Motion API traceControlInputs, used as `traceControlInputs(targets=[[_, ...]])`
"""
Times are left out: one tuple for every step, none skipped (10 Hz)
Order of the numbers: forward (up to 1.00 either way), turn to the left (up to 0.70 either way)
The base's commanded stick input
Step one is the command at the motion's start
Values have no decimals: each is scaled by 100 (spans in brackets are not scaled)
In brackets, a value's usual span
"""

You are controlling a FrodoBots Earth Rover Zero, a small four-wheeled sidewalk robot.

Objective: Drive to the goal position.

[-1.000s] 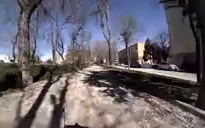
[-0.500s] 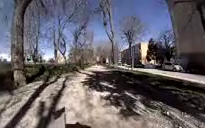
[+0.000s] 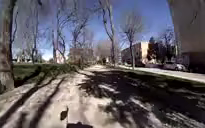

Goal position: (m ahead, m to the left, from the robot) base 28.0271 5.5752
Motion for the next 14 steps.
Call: traceControlInputs(targets=[[100,0],[100,0],[100,0],[100,0],[100,0],[100,0],[100,0],[100,0],[100,0],[100,0],[100,0],[100,0],[100,0],[100,0]])
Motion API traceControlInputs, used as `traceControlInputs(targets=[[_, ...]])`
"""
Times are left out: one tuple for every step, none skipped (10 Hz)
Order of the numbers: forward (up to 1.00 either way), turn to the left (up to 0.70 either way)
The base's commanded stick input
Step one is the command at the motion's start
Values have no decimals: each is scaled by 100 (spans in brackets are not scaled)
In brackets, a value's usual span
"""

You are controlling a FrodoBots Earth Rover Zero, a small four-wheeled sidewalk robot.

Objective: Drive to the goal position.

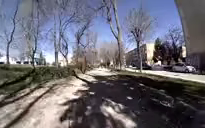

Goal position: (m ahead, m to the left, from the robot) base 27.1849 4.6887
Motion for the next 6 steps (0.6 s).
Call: traceControlInputs(targets=[[100,0],[100,0],[100,0],[100,0],[100,0],[100,0]])
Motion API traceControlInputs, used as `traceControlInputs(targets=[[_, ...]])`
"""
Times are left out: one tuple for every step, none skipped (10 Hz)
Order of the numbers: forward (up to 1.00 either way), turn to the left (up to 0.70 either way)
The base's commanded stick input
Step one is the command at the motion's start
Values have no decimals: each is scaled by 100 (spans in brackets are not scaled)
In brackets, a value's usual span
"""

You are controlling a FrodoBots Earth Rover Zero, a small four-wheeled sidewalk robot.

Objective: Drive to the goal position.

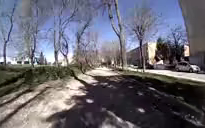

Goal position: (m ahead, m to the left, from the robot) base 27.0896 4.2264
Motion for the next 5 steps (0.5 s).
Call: traceControlInputs(targets=[[100,0],[100,0],[100,0],[100,-1],[100,-6]])
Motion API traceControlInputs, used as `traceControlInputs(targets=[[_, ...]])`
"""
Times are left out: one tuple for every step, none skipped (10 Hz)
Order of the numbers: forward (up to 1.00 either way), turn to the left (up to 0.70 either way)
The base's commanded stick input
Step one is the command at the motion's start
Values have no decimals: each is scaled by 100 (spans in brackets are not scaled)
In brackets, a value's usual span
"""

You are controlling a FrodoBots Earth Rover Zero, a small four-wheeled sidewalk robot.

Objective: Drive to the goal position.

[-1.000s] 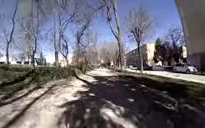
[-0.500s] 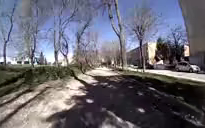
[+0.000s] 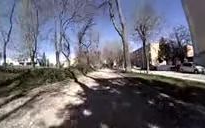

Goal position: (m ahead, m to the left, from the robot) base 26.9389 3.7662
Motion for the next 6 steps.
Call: traceControlInputs(targets=[[100,-11],[100,-40],[100,-26],[100,-8],[100,0],[100,0]])
